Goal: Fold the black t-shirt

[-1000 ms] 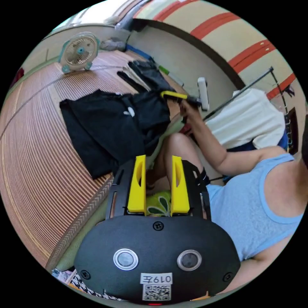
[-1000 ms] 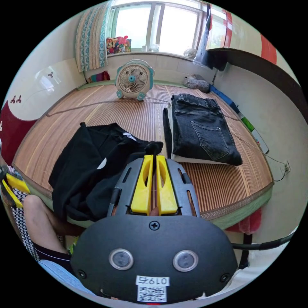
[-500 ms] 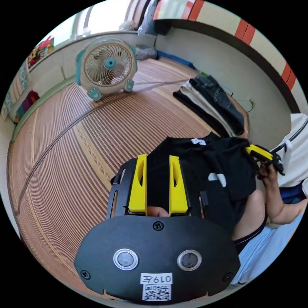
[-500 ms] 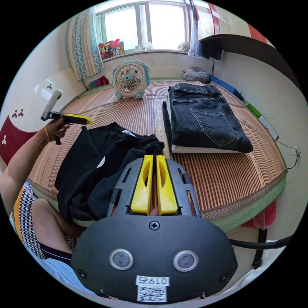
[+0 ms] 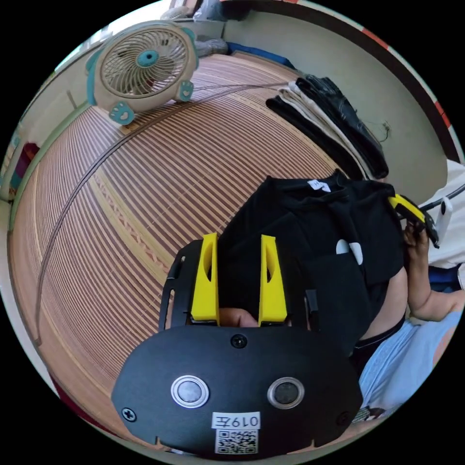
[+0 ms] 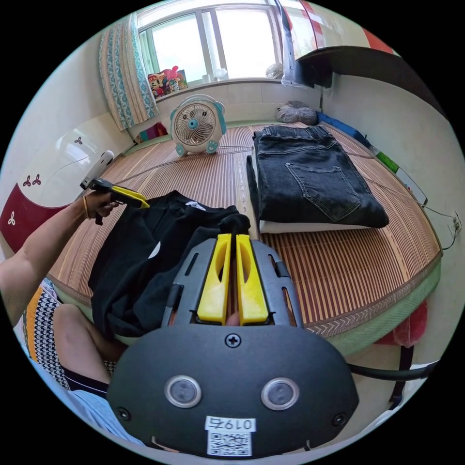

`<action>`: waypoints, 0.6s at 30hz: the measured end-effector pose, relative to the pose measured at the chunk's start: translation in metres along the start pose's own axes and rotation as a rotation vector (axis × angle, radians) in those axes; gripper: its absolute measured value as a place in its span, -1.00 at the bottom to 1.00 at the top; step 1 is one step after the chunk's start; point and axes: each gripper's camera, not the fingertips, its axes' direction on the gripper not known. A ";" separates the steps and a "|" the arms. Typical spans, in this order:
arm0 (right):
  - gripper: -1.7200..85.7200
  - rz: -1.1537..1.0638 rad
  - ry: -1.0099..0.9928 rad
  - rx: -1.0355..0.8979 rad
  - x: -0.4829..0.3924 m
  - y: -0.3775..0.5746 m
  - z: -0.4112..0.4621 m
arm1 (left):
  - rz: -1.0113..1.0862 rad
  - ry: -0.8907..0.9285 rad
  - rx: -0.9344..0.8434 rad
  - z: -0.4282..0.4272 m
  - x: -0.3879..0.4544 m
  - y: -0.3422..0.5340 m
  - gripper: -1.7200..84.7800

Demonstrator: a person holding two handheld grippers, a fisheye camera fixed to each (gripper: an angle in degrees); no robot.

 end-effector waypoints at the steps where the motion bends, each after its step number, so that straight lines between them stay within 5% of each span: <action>1: -0.98 -0.005 0.004 0.002 -0.002 -0.003 -0.001 | 0.011 -0.048 -0.022 -0.001 0.006 -0.004 -0.75; 11: -0.98 0.051 -0.077 -0.002 0.005 -0.023 -0.020 | -0.203 0.018 -0.039 -0.034 -0.008 -0.003 -0.85; 18: -0.98 0.049 -0.034 0.016 -0.006 -0.024 -0.036 | -0.070 -0.110 0.008 -0.065 0.034 0.018 -0.93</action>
